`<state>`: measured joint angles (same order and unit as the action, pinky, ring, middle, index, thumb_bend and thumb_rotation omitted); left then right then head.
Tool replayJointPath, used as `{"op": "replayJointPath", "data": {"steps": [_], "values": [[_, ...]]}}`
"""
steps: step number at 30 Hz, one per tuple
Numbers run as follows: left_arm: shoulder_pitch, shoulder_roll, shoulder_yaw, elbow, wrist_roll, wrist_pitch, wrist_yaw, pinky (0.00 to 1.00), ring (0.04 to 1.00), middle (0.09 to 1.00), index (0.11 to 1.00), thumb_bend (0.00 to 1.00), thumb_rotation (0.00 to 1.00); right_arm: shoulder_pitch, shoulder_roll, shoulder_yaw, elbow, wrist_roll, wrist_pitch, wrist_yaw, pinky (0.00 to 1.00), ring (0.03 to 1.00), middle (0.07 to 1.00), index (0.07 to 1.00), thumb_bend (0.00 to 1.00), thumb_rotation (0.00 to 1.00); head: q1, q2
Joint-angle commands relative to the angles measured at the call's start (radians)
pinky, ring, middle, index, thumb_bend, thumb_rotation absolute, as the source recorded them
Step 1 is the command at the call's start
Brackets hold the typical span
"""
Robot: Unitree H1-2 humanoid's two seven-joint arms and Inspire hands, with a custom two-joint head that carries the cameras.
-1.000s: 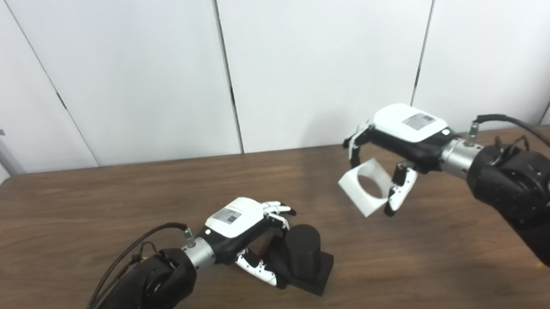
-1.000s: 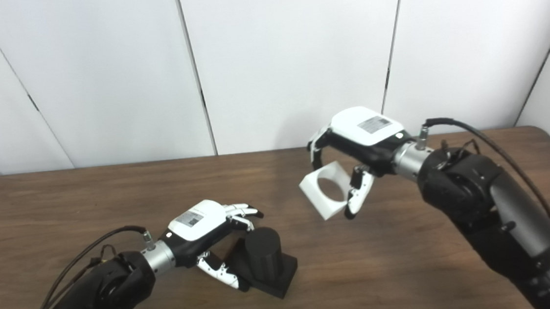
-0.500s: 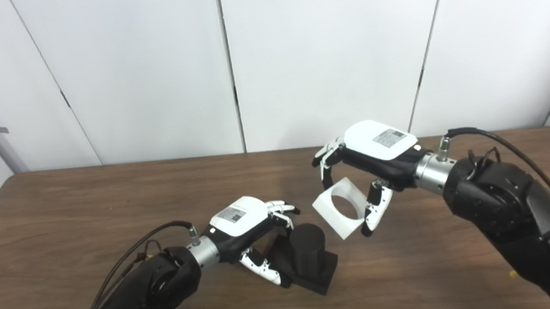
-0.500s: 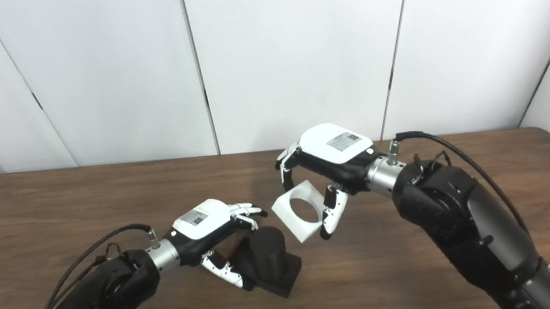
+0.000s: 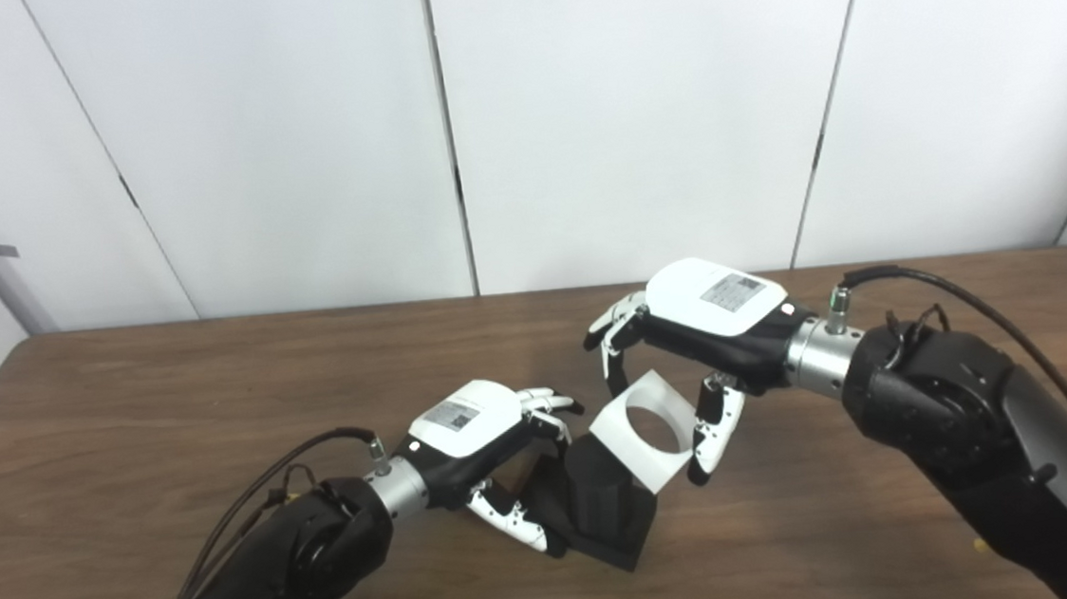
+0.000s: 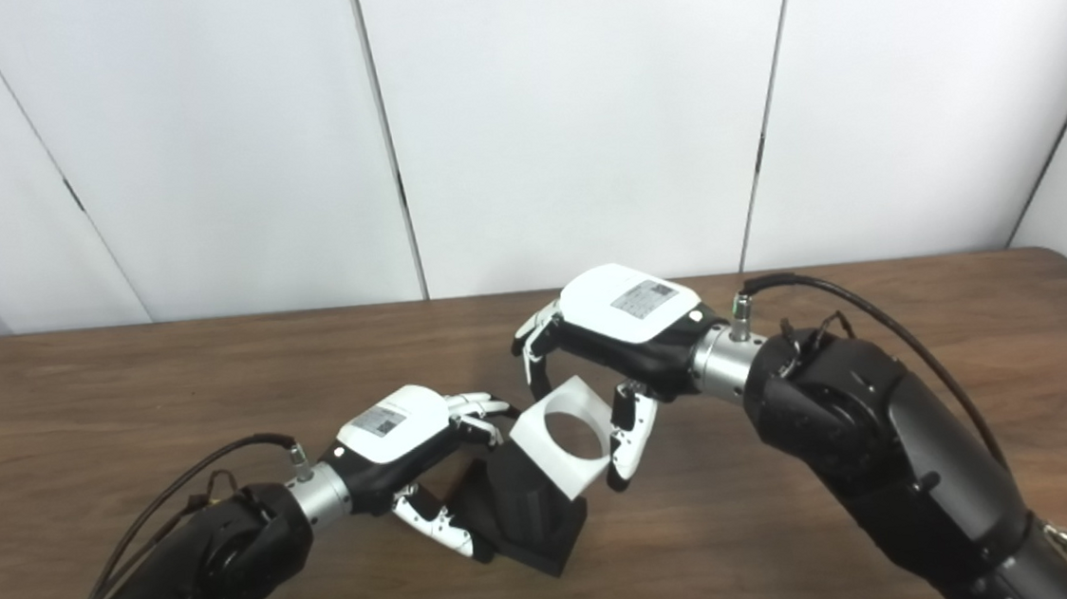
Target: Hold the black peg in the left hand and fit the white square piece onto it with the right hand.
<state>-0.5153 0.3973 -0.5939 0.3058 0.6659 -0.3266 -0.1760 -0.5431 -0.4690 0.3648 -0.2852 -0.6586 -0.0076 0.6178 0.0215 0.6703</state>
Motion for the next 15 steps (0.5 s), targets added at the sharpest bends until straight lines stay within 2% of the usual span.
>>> {"op": "replayJointPath", "data": {"steps": [1,15], "values": [[0.033,0.007,-0.047,0.034,0.068,0.029,-0.083,0.83,0.919,0.896,0.488,0.52,0.07,-0.038,0.0,-0.012,-0.044,0.006,-0.031,-0.015,0.69,0.823,0.795,0.479,0.52,0.14,0.0,0.001],[0.039,0.01,-0.053,-0.002,0.077,0.064,-0.108,0.84,0.927,0.904,0.489,0.52,0.07,-0.019,0.038,0.004,-0.039,-0.004,-0.034,-0.014,0.69,0.817,0.788,0.478,0.52,0.14,0.006,0.01]]}}
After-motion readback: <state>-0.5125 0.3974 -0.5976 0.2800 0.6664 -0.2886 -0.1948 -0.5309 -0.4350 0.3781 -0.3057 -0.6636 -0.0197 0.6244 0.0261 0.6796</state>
